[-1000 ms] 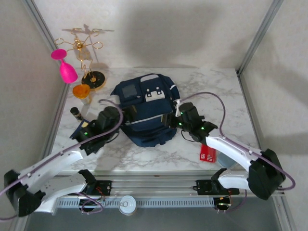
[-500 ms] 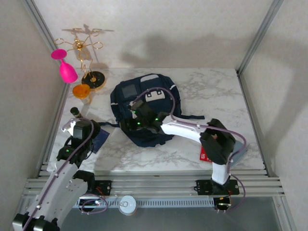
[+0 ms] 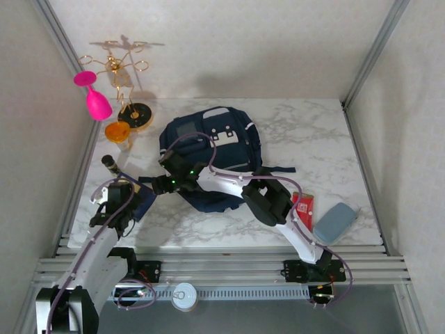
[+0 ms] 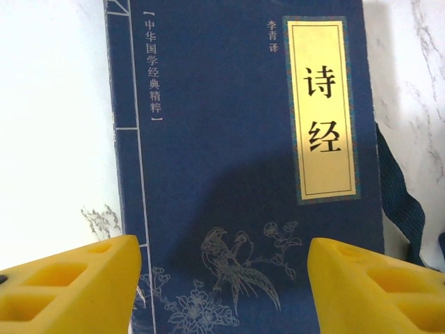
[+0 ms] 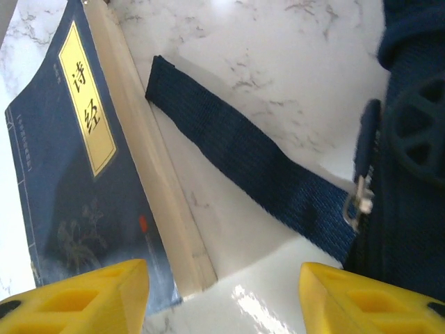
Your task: Pack the student bag
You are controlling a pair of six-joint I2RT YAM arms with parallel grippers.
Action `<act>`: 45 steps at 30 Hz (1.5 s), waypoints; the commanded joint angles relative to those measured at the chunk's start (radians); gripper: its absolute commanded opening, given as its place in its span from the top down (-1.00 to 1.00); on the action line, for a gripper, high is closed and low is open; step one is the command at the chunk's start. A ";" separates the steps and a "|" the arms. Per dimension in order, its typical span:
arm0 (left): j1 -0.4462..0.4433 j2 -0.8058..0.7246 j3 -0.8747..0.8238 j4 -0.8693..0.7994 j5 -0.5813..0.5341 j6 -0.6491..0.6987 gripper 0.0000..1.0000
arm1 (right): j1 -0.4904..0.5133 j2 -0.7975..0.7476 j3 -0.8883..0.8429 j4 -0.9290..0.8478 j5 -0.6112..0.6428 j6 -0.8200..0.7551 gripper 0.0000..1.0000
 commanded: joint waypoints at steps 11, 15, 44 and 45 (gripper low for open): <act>0.018 0.015 -0.083 0.095 0.015 -0.050 -0.14 | 0.031 0.198 0.265 -0.139 -0.041 -0.090 -0.05; 0.018 0.026 -0.102 0.116 0.030 -0.060 -0.13 | 0.039 0.212 0.277 -0.140 -0.063 -0.103 0.05; 0.018 0.012 -0.134 0.127 0.033 -0.068 -0.11 | 0.049 0.090 0.209 -0.127 -0.180 -0.097 0.80; 0.018 0.013 -0.133 0.128 0.032 -0.067 -0.11 | 0.049 0.091 0.209 -0.128 -0.182 -0.100 0.81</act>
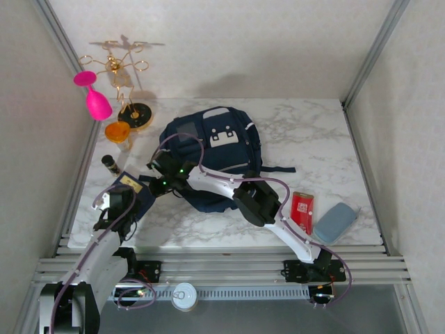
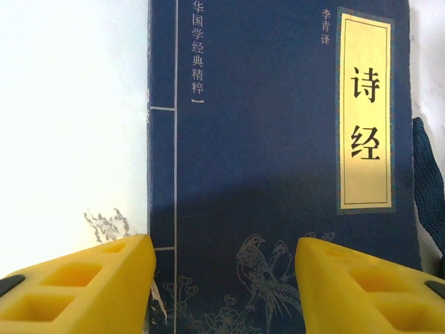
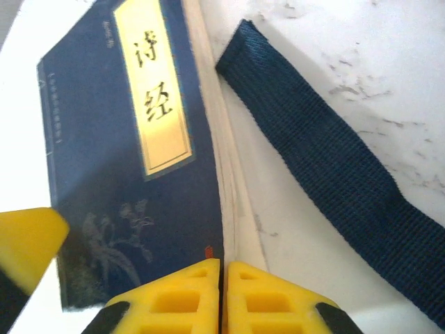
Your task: Pack the student bag
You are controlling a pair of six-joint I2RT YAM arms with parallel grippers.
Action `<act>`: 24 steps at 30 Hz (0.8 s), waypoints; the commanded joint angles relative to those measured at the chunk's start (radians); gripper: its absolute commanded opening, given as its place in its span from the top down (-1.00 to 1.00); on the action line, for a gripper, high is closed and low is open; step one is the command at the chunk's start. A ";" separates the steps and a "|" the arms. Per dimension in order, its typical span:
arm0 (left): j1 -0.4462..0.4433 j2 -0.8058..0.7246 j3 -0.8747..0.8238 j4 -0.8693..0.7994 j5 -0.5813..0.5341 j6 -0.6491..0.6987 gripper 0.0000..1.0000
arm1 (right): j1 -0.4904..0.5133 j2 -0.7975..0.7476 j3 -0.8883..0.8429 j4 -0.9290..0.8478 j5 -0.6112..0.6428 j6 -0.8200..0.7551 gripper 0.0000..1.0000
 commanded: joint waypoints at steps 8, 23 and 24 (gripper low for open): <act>0.006 0.001 -0.025 -0.014 0.027 -0.042 -0.10 | 0.026 -0.013 -0.014 -0.029 -0.079 -0.012 0.66; 0.006 -0.008 -0.021 -0.021 0.028 -0.043 -0.10 | 0.025 -0.055 -0.050 -0.003 -0.132 -0.007 0.79; 0.006 -0.013 -0.018 -0.026 0.022 -0.044 -0.11 | 0.026 -0.066 -0.057 0.005 -0.138 -0.003 0.82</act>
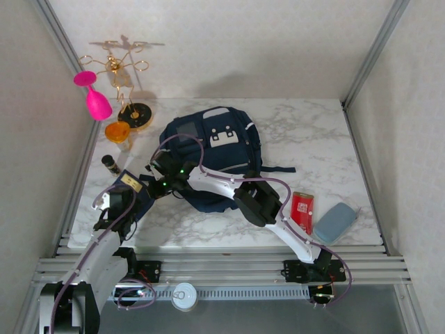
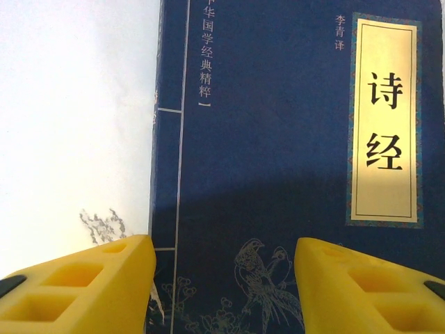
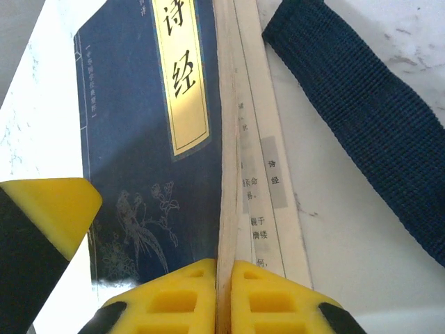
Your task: Pack the student bag
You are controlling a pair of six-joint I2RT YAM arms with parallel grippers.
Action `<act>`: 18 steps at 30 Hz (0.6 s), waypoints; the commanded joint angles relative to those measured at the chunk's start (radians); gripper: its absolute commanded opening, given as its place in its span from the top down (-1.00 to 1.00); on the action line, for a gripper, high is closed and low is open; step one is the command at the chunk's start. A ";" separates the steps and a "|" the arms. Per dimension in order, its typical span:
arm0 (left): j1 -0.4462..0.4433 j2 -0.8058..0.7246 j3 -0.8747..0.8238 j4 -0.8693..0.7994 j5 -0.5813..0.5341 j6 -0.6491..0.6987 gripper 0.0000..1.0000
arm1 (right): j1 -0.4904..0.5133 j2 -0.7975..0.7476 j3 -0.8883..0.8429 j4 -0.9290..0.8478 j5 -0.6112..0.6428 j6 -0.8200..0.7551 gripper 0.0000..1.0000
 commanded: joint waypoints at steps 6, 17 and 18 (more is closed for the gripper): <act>0.006 -0.056 0.047 -0.116 -0.023 -0.043 -0.26 | 0.023 -0.162 -0.120 0.095 -0.134 0.053 1.00; 0.006 -0.179 0.242 -0.248 0.072 0.007 -0.57 | -0.008 -0.482 -0.356 0.289 -0.131 0.191 1.00; 0.006 -0.186 0.260 -0.247 0.096 0.016 -0.60 | -0.013 -0.513 -0.384 0.306 -0.129 0.200 1.00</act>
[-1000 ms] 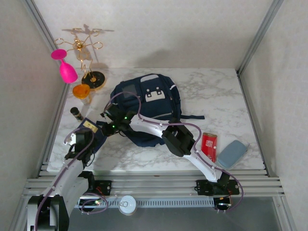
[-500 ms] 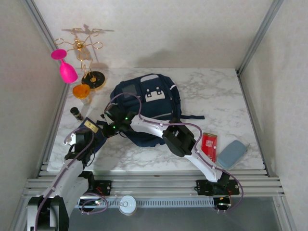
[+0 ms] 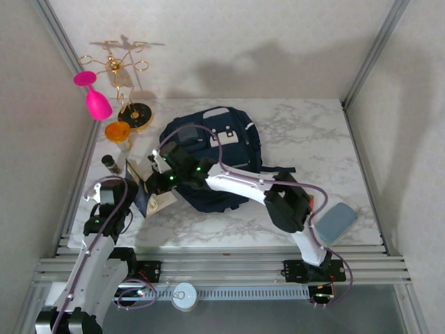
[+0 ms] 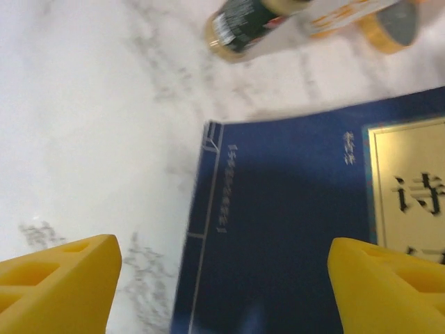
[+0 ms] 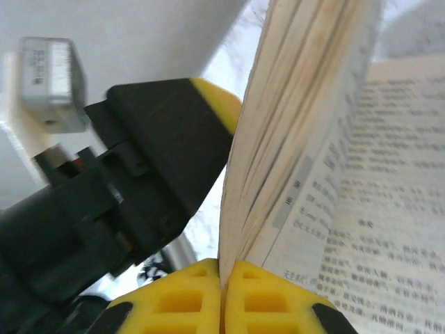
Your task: Pack the student bag
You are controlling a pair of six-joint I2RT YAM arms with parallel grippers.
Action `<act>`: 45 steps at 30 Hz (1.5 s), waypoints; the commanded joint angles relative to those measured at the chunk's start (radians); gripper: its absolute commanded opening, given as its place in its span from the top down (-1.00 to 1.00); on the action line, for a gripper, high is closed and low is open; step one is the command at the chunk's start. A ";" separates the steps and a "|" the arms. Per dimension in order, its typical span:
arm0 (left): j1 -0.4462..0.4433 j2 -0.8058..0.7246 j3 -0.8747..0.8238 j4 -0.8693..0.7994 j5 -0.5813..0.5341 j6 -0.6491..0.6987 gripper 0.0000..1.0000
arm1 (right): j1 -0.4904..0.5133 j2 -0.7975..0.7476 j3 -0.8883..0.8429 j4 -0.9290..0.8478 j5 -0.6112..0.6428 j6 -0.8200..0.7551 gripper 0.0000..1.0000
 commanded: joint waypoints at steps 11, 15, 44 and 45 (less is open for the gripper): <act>0.002 -0.001 0.322 -0.111 0.250 0.105 -0.78 | -0.123 -0.540 -0.296 0.163 0.127 0.100 1.00; -0.009 0.033 0.339 -0.045 0.331 0.103 -0.78 | -0.201 -0.643 -0.339 0.102 0.154 0.082 1.00; -0.684 0.753 0.349 0.341 0.017 0.039 -0.39 | -0.437 -0.606 -0.840 0.043 0.201 0.070 -0.40; -0.684 0.750 0.335 0.352 0.012 0.035 -0.37 | -0.438 -0.585 -0.827 0.034 0.179 0.053 -0.40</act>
